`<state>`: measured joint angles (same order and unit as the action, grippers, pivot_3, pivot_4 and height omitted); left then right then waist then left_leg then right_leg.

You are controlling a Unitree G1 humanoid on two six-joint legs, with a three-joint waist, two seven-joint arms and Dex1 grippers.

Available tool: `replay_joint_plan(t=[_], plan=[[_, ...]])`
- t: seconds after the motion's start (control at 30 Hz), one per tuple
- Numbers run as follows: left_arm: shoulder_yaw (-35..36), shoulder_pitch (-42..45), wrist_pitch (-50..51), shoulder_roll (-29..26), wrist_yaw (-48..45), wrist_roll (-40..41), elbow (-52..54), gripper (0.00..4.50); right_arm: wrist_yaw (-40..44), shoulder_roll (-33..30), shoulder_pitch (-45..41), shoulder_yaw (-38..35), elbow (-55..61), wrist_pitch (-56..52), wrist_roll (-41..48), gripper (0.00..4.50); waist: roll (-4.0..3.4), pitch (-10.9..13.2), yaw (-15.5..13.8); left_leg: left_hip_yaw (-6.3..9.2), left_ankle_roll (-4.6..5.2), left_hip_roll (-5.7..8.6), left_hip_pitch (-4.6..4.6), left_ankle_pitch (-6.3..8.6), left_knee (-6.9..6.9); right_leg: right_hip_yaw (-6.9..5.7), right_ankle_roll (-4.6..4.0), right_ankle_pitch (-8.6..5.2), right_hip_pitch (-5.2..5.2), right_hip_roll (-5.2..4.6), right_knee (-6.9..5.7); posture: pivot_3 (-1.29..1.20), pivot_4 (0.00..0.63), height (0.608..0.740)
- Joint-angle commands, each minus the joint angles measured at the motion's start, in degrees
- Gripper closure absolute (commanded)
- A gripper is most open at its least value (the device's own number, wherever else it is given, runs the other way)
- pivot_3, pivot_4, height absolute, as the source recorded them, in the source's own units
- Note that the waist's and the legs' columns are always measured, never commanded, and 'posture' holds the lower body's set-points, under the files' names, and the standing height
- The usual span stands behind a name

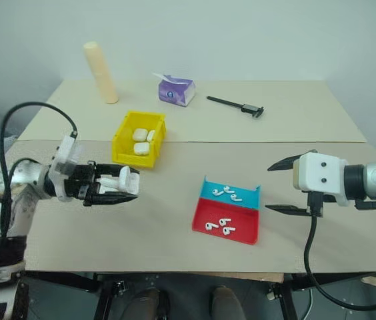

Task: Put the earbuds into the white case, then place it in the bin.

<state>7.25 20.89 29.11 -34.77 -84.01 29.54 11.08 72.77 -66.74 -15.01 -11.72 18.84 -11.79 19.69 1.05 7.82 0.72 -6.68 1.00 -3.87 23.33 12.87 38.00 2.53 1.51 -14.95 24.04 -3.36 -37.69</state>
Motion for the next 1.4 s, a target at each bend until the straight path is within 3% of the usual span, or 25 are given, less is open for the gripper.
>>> replay_joint_plan(t=[0.03,0.37,0.97,1.07,1.13,1.33,1.4], plan=[[-2.16,-1.61,-0.24,1.03,0.59,3.30,2.61,1.71,-0.61,-0.26,-2.32,0.23,4.24,-1.02,1.81,0.00,0.08,0.04,-0.02,0.03,0.00,-0.02,0.03,0.00,0.00,-0.03,0.00,0.00,0.02,0.02,0.01,0.00,0.150,0.740],[-5.70,-0.74,-4.58,1.09,-0.56,4.16,-0.35,1.71,-0.99,-4.72,-3.60,7.44,13.50,-7.57,-1.81,0.00,0.08,0.04,-0.05,0.09,0.01,0.00,0.02,0.01,-0.02,-0.10,-0.01,0.00,0.00,0.00,0.05,0.00,0.150,0.740],[-7.13,-2.13,-12.01,1.26,-0.17,3.23,-2.43,1.71,0.07,-3.16,-8.98,17.29,18.82,-11.49,-3.71,0.00,0.08,0.04,0.01,0.09,0.01,-0.02,0.02,0.01,-0.03,-0.10,-0.03,-0.01,0.02,0.01,0.05,0.00,0.150,0.740],[-7.57,-2.62,-14.36,1.18,0.83,1.45,-3.53,1.71,0.25,-2.41,-10.69,20.90,18.70,-11.56,-6.13,0.58,0.08,0.04,0.07,0.09,0.01,-0.02,0.02,0.01,-0.04,-0.10,-0.03,-0.01,0.04,0.01,0.05,0.00,0.150,0.740],[-7.50,-2.80,-15.07,0.79,0.97,1.12,-3.95,1.71,0.21,-1.49,-12.05,24.03,18.82,-12.22,-8.56,1.20,0.08,0.04,0.02,0.09,0.01,-0.02,0.04,0.01,-0.04,-0.11,-0.04,-0.01,0.05,0.02,0.05,0.00,0.150,0.740],[-7.82,-4.30,-20.44,-1.90,0.97,-2.87,-5.57,1.71,1.09,2.31,-17.01,33.24,17.22,-12.84,-17.81,1.20,0.08,0.04,0.09,0.07,0.01,-0.02,0.06,0.01,-0.05,-0.10,-0.07,-0.03,0.12,0.02,0.04,0.00,0.150,0.740],[-7.70,-4.71,-20.83,-2.33,1.23,-2.83,-5.36,1.71,2.20,3.03,-17.75,35.33,16.62,-11.73,-20.02,1.59,0.08,0.04,0.02,0.06,0.01,-0.02,0.07,0.01,-0.05,-0.11,-0.07,-0.03,0.12,0.01,0.04,0.00,0.150,0.740]])
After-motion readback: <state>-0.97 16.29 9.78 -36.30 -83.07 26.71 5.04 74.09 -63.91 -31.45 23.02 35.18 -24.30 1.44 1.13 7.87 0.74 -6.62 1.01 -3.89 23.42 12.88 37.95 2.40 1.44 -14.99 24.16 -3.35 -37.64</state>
